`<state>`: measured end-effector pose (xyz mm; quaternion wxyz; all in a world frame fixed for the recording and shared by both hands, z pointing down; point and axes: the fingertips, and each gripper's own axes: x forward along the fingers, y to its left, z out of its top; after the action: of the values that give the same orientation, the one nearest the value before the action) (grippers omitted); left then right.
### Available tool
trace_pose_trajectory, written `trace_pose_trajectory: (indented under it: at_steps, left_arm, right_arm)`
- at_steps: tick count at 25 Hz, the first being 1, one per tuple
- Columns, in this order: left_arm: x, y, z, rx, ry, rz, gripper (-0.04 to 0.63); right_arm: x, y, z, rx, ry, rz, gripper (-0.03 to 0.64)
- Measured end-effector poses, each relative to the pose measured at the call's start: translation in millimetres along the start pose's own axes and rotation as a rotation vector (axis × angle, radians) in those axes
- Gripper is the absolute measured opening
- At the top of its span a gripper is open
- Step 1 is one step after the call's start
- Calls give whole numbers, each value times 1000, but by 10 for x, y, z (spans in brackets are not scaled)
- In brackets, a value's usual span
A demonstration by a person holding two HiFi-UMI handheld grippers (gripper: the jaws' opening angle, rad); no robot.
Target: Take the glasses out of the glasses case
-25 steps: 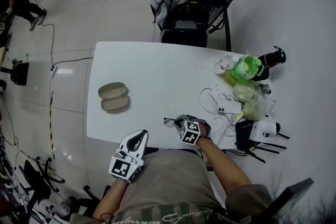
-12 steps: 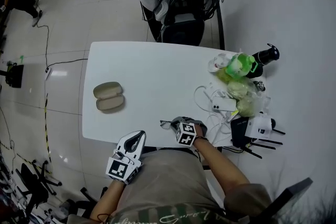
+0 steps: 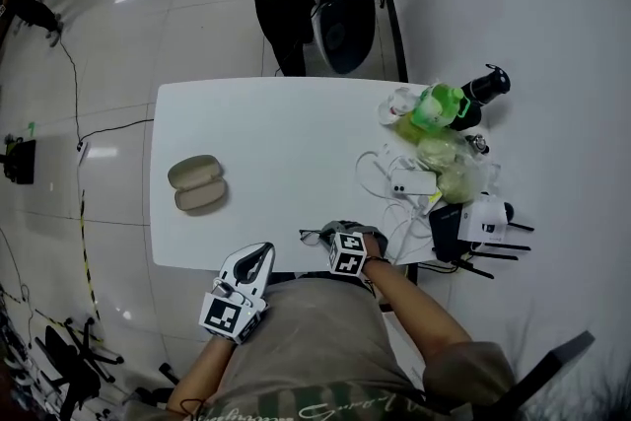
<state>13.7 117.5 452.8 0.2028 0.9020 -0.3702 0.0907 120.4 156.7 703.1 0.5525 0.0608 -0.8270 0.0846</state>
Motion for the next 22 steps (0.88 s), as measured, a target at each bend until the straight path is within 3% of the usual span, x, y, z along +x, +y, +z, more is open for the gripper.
trace_pose_trajectory:
  at_steps: [13,22]
  left_arm:
    - [-63,-25,-151,-1,-5,-108,7]
    - [-121,-105,-356,-62,38,-175,8]
  right_arm:
    - [-57,135,-26,128,-6,-58,19]
    - [8,273,-33,168,10,-85,20]
